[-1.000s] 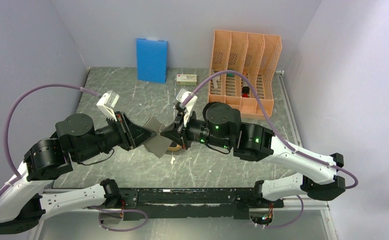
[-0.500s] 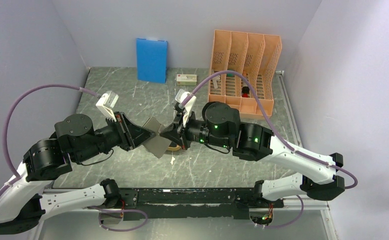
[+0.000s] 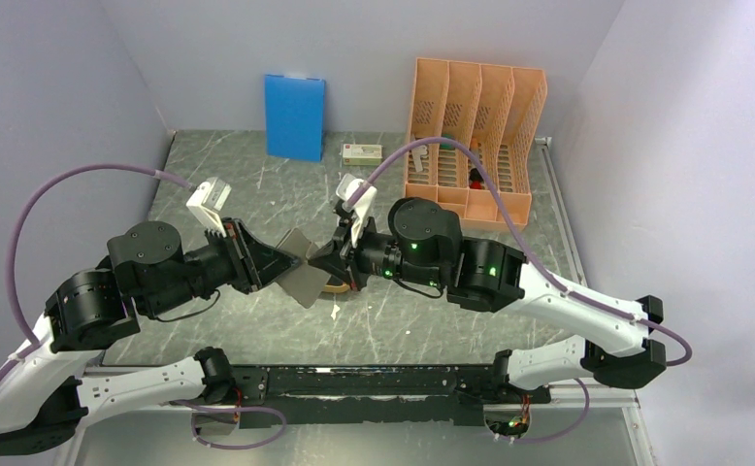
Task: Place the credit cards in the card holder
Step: Close the card holder at the center of the board.
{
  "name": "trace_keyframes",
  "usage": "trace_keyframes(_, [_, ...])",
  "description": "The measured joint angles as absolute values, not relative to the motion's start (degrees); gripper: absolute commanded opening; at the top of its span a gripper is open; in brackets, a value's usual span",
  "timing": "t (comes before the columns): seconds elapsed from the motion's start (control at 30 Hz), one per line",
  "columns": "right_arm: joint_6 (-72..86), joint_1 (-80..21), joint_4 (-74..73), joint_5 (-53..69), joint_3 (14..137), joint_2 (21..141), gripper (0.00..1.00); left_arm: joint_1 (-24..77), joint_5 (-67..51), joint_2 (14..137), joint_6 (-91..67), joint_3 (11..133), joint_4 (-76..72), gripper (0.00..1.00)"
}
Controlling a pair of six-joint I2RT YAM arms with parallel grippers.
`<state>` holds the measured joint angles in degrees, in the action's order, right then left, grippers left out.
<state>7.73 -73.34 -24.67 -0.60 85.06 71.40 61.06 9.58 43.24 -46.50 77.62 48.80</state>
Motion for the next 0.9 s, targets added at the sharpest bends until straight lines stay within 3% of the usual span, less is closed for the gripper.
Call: trace_keyframes(0.9, [8.97, -73.49, -24.16, -0.21, 85.08, 73.45, 0.00, 60.88, 9.80, 42.41, -45.84, 76.79, 50.09, 0.05])
